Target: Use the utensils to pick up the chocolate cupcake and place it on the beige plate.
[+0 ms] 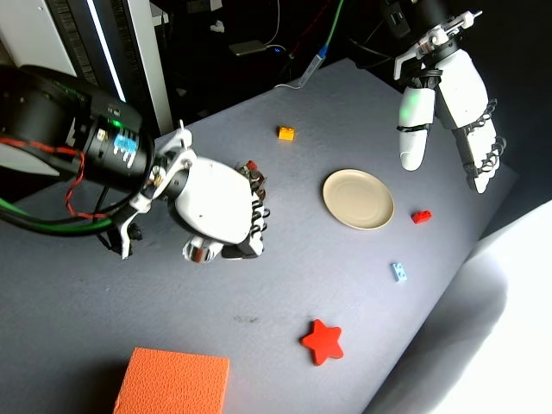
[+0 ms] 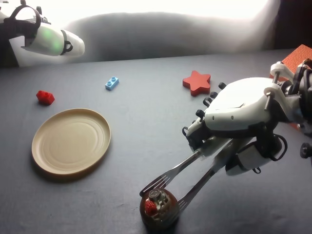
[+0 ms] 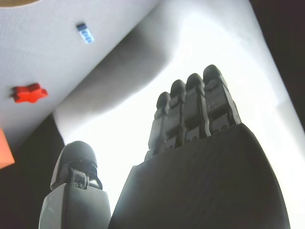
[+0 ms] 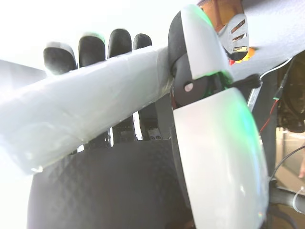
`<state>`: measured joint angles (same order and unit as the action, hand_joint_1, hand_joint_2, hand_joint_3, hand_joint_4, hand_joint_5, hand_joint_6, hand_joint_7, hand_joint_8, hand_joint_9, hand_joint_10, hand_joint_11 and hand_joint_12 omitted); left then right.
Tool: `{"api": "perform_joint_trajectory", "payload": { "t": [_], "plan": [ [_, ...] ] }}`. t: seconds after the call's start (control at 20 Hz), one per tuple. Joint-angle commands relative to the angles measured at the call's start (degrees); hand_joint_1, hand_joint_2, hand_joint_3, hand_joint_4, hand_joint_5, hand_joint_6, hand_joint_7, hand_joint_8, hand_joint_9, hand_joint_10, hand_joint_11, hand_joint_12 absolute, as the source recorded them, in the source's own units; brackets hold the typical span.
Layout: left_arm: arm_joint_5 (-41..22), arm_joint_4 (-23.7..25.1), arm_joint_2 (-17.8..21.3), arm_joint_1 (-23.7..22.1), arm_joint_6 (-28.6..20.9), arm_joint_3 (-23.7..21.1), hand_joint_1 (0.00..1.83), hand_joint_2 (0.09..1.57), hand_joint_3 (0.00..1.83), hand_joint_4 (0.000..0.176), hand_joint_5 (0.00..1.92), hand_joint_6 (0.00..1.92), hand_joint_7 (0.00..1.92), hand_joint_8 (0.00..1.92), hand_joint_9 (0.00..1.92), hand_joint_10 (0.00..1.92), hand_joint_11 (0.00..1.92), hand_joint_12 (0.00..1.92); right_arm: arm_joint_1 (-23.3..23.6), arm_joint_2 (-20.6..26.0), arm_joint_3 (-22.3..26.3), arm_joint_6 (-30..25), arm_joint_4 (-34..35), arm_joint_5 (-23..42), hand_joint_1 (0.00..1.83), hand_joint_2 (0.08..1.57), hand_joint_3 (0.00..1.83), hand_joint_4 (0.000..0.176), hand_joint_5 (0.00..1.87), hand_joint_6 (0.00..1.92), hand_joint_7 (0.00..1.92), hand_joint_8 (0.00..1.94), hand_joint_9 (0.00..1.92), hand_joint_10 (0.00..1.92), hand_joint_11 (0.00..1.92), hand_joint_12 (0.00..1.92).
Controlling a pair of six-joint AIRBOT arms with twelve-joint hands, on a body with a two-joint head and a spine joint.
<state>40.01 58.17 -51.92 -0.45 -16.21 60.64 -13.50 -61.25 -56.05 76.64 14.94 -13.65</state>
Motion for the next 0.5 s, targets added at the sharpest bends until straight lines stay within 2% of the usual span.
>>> {"api": "perform_joint_trajectory", "payload": {
  "t": [0.0, 0.05, 0.1, 0.15, 0.2, 0.25, 0.3, 0.35, 0.4, 0.45],
  "plan": [
    [-1.4, 3.6, 0.5, -0.8, 0.0, 0.2, 0.09, 1.15, 0.0, 0.0, 0.05, 0.0, 0.07, 0.0, 0.05, 0.01, 0.0, 0.0, 0.2, 0.4, 0.1, 0.1, -0.2, 5.4, 1.45, 1.27, 0.0, 0.0, 0.7, 1.08, 0.62, 1.64, 0.61, 1.66, 0.5, 1.9],
    [-1.4, 3.6, 0.5, -0.8, 0.0, 0.2, 0.09, 1.15, 0.0, 0.0, 0.06, 0.0, 0.08, 0.0, 0.06, 0.01, 0.0, 0.0, 0.2, 0.4, 0.1, -0.1, -0.2, 5.4, 1.48, 1.28, 0.0, 0.0, 0.67, 1.12, 0.59, 1.68, 0.58, 1.7, 0.48, 1.9],
    [-1.4, 3.6, 0.5, -0.8, 0.0, 0.2, 0.11, 1.15, 0.0, 0.0, 0.07, 0.01, 0.09, 0.01, 0.06, 0.01, 0.0, 0.0, 0.4, 0.4, 0.1, -1.1, -0.2, 5.4, 1.48, 1.25, 0.0, 0.0, 0.69, 1.1, 0.64, 1.62, 0.65, 1.62, 0.55, 1.85],
    [-1.4, 3.6, 0.5, -0.8, 0.0, 0.1, 0.09, 1.15, 0.0, 0.0, 0.06, 0.0, 0.08, 0.0, 0.05, 0.0, 0.0, 0.0, 0.7, 0.4, 0.1, -2.4, -0.2, 5.4, 1.48, 1.24, 0.0, 0.0, 0.69, 1.17, 0.66, 1.57, 0.68, 1.5, 0.59, 1.82],
    [-1.4, 3.6, 0.5, -0.8, 0.0, 0.1, 0.1, 1.15, 0.0, 0.0, 0.06, 0.0, 0.08, 0.0, 0.05, 0.0, 0.0, 0.0, 1.1, 0.4, -0.1, -3.8, -0.1, 5.2, 1.48, 1.25, 0.0, 0.0, 0.67, 1.18, 0.62, 1.63, 0.64, 1.59, 0.54, 1.84],
    [-1.4, 3.6, 0.5, -0.8, 0.0, 0.1, 0.08, 1.15, 0.0, 0.0, 0.06, 0.0, 0.08, 0.0, 0.06, 0.0, 0.0, 0.0, 1.7, 0.4, -0.4, -4.2, 2.0, 4.3, 1.49, 1.24, 0.0, 0.0, 0.69, 1.09, 0.66, 1.59, 0.68, 1.62, 0.56, 1.83],
    [-1.4, 3.6, 0.5, -0.8, 0.0, 0.1, 0.08, 1.15, 0.0, 0.0, 0.08, 0.01, 0.1, 0.01, 0.08, 0.01, 0.0, 0.0, 2.4, 0.4, -0.9, -4.2, 4.8, 3.3, 1.37, 1.25, 0.0, 0.0, 0.69, 1.09, 0.68, 1.61, 0.69, 1.66, 0.61, 1.83],
    [-1.4, 3.6, 0.5, -0.8, 0.0, 0.1, 0.08, 1.15, 0.0, 0.0, 0.08, 0.01, 0.1, 0.01, 0.08, 0.01, 0.0, 0.0, 2.8, 0.3, -1.1, -4.2, 5.8, 2.7, 1.37, 1.25, 0.0, 0.0, 0.69, 1.09, 0.68, 1.61, 0.69, 1.66, 0.61, 1.83],
    [-1.4, 3.6, 0.4, -0.8, 0.0, 0.1, 0.08, 1.15, 0.0, 0.0, 0.07, 0.0, 0.09, 0.0, 0.07, 0.01, 0.0, 0.0, 3.1, 0.2, -1.3, -4.2, 7.1, 2.2, 1.47, 1.24, 0.0, 0.0, 0.68, 1.07, 0.67, 1.59, 0.7, 1.6, 0.58, 1.85],
    [-1.4, 3.5, 0.4, -0.8, 0.0, 0.1, 0.09, 1.15, 0.0, 0.0, 0.06, 0.0, 0.09, 0.0, 0.08, 0.01, 0.0, 0.0, 3.5, 0.2, -1.6, -4.2, 8.5, 1.7, 1.48, 1.26, 0.0, 0.0, 0.65, 1.14, 0.63, 1.63, 0.66, 1.62, 0.52, 1.87]
  ]
}}
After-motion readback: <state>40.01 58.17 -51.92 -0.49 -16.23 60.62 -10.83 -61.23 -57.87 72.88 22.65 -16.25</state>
